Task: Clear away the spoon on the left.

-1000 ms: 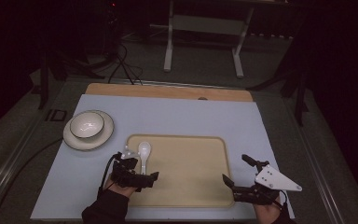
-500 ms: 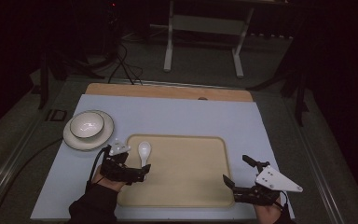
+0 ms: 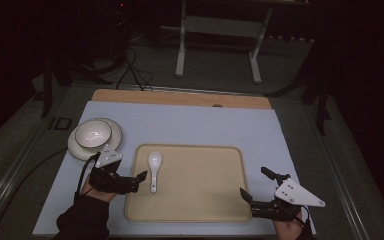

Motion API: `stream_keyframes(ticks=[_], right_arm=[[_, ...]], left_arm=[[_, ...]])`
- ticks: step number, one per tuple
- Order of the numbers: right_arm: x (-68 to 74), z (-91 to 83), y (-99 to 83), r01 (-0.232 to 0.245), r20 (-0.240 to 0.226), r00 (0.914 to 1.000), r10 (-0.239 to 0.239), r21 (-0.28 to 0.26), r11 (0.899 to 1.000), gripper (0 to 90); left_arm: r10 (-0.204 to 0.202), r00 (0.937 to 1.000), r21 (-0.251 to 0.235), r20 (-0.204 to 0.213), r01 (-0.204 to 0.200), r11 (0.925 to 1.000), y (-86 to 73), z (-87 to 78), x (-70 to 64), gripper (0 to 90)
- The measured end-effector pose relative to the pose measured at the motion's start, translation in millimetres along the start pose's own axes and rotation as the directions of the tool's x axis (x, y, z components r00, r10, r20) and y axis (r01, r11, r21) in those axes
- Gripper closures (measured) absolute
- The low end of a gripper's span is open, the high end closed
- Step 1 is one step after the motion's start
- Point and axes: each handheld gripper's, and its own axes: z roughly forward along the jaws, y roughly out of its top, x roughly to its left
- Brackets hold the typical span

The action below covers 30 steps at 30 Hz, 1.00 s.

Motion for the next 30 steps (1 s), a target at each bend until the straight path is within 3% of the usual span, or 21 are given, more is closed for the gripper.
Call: stream_keyframes(ticks=[10, 15, 20, 30], right_arm=[[0.2, 0.2, -0.5, -0.003, 0.003, 1.0, 0.003, 0.007, 1.0, 10.4], [0.6, 0.2, -0.5, 0.0, 0.003, 1.0, 0.0, 0.009, 1.0, 10.4], [0.6, 1.3, -0.7, -0.004, 0.003, 1.0, 0.004, 0.014, 1.0, 10.4], [0.8, 2.4, -0.6, 0.0, -0.002, 1.0, 0.0, 0.016, 1.0, 10.4]], left_arm=[[0.001, 0.9999, -0.012, -0.011, -0.001, 0.9999, -4.8, -19.1, 22.4, 1.9], [-0.027, 0.9994, -0.029, -0.023, 0.027, 0.9992, -17.0, -26.0, 37.5, 1.9], [-0.023, 0.9985, -0.046, -0.05, 0.02, 0.9988, -28.8, -31.3, 48.2, 1.9], [-0.059, 0.9966, -0.045, -0.057, 0.057, 0.9974, -52.0, -25.9, 53.2, 1.8]])
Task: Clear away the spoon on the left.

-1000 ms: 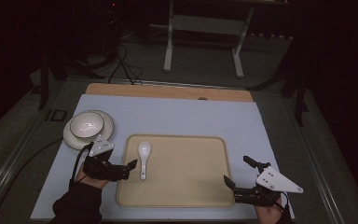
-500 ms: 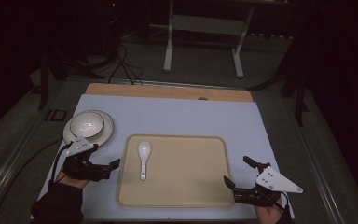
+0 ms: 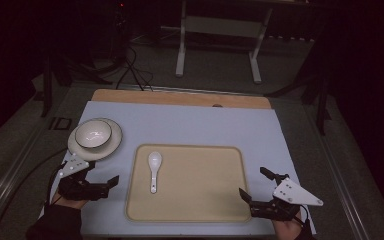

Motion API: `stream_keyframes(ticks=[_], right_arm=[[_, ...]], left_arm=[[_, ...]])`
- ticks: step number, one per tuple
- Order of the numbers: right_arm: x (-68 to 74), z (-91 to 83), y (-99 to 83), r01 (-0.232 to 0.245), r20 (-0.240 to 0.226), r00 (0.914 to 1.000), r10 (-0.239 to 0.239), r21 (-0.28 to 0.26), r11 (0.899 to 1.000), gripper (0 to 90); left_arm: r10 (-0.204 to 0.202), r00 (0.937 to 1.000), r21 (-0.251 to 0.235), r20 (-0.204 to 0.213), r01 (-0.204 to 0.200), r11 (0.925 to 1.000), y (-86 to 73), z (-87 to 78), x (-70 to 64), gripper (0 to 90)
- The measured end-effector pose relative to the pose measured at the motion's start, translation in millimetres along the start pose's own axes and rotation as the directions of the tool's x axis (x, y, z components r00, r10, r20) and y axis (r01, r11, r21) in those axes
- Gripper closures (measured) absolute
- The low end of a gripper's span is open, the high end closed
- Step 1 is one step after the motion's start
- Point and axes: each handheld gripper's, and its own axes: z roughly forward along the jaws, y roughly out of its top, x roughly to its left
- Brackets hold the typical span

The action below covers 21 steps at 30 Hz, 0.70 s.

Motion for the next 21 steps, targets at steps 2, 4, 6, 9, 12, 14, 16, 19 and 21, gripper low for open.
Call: stream_keyframes(ticks=[2, 4, 6, 9, 12, 14, 16, 19, 21], right_arm=[[-0.3, -0.3, -0.1, -0.003, -0.001, 1.0, 0.003, 0.0, 1.0, 10.4], [-0.7, -0.4, -0.2, -0.005, -0.001, 1.0, 0.005, -0.002, 1.0, 10.4], [-0.8, -0.3, -0.3, -0.005, -0.003, 1.0, 0.005, -0.002, 1.0, 10.4], [-1.0, -0.3, -0.4, -0.006, -0.008, 1.0, 0.006, -0.003, 1.0, 10.4], [-1.1, -0.5, -0.6, -0.007, -0.012, 0.9999, 0.007, -0.002, 1.0, 10.4], [-0.8, -1.0, -0.6, -0.008, -0.015, 0.9999, 0.008, -0.002, 1.0, 10.4], [-1.2, -1.1, -0.9, -0.01, -0.017, 0.9998, 0.01, -0.003, 1.0, 10.4], [-2.7, -1.1, -1.4, -0.016, -0.021, 0.9997, 0.016, -0.003, 1.0, 10.4], [-3.5, -0.7, -1.9, -0.021, -0.021, 0.9996, 0.021, -0.003, 1.0, 10.4]], left_arm=[[-0.013, 0.9999, -0.003, 0.004, 0.013, 0.9999, -3.8, 1.5, 0.7, 1.8], [-0.014, 0.9999, -0.005, 0.004, 0.014, 0.9999, -5.7, 2.5, 0.4, 1.8], [-0.014, 0.9999, -0.013, 0.0, 0.014, 0.9998, -6.2, 3.2, -0.2, 1.8], [-0.014, 0.9997, -0.028, -0.019, 0.013, 0.9995, -7.4, 4.8, -1.0, 1.8], [-0.012, 0.9996, -0.016, -0.027, 0.012, 0.9998, -8.1, 5.2, -2.3, 1.8], [-0.008, 0.9993, -0.017, -0.037, 0.008, 0.9998, -8.7, 4.6, -2.7, 1.8], [-0.018, 0.9991, -0.02, -0.039, 0.017, 0.9997, -9.6, 4.6, -1.9, 1.8], [-0.022, 0.9991, -0.012, -0.035, 0.022, 0.9997, -10.9, 5.1, -0.4, 1.8], [-0.014, 0.9992, -0.01, -0.037, 0.014, 0.9999, -11.4, 6.1, -0.7, 1.8]])
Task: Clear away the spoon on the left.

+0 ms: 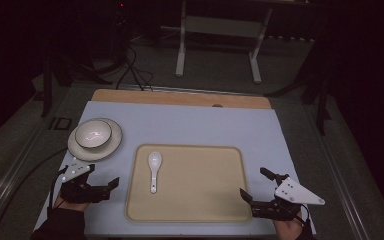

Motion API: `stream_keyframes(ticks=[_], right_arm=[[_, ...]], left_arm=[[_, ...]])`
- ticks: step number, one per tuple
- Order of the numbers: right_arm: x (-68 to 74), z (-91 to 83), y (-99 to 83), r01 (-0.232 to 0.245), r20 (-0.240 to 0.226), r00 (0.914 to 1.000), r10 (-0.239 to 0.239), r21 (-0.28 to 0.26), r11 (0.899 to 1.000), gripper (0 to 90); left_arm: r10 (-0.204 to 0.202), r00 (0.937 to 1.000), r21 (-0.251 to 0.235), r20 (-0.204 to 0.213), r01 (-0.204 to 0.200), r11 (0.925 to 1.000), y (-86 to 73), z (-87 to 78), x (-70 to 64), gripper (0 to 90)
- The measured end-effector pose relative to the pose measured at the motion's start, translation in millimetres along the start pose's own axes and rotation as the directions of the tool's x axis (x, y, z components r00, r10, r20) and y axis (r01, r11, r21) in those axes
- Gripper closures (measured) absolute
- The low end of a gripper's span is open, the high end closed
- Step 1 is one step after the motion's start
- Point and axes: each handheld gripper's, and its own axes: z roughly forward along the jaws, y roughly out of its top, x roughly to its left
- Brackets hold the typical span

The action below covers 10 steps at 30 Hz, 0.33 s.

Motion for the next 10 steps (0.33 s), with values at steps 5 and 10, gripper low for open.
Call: stream_keyframes(ticks=[5, 10], right_arm=[[-1.9, 1.5, -1.1, -0.011, -0.002, 0.9999, 0.011, 0.007, 1.0, 10.4], [-2.0, 1.4, -1.2, -0.011, -0.001, 0.9999, 0.011, 0.008, 1.0, 10.4]], left_arm=[[-0.002, 1.0, 0.006, 0.006, 0.002, 1.0, -1.0, 2.2, 1.1, 1.8], [-0.002, 1.0, 0.006, 0.002, 0.002, 1.0, -0.8, 2.1, 0.9, 1.8]])
